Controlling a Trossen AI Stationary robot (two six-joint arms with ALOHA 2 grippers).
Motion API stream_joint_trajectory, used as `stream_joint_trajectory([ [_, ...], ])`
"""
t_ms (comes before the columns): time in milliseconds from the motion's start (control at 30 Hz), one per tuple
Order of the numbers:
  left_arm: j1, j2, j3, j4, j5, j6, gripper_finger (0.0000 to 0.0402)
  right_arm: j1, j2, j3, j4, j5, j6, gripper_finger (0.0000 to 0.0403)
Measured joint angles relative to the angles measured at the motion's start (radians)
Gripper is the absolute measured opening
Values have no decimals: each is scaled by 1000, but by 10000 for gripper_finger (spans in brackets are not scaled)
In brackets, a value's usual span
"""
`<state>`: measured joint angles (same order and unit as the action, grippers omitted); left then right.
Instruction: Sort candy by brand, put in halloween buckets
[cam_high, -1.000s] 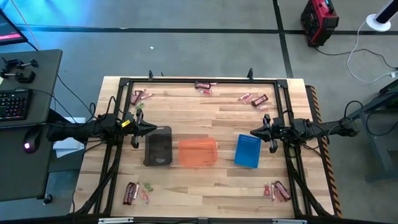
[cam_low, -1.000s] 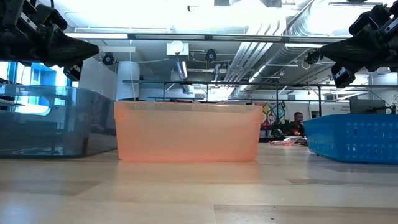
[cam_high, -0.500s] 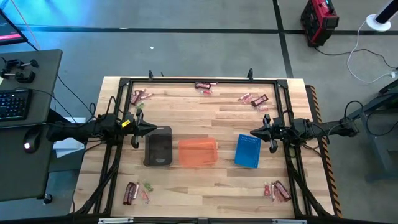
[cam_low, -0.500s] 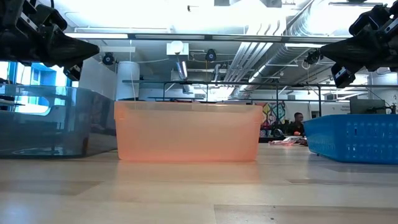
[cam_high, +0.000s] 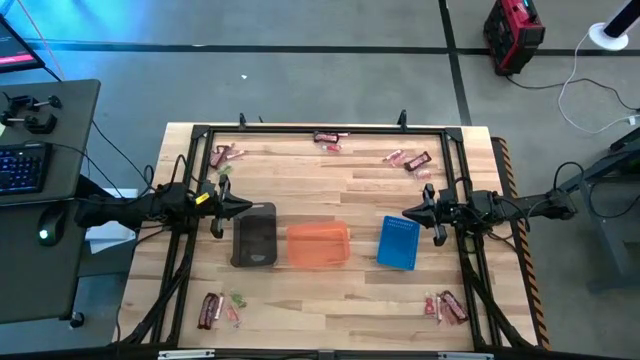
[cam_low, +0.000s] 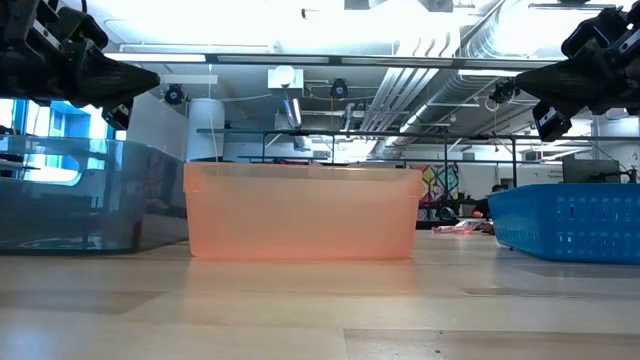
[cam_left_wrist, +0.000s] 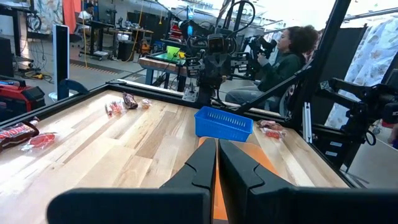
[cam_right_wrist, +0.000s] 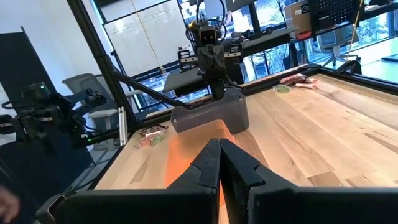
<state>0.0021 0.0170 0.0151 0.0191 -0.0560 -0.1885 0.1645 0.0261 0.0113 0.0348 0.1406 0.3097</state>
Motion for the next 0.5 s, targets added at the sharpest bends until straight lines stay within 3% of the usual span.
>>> stream_joint_trajectory([
  [100, 0, 0, 0, 0, 0, 0, 7, 0, 0, 0, 30, 7, 40, 0],
  [167, 0, 0, 0, 0, 0, 0, 7, 0, 5, 0, 154, 62, 64, 0],
  [367, 0, 0, 0, -1, 0, 0, 7, -1, 7, 0, 709, 507, 258, 0],
  [433, 0, 0, 0, 0, 0, 0, 7, -9, 27, 13, 738, 554, 258, 0],
  [500, 0, 0, 0, -1, 0, 0, 7, -28, 78, 71, 654, 522, 274, 0],
])
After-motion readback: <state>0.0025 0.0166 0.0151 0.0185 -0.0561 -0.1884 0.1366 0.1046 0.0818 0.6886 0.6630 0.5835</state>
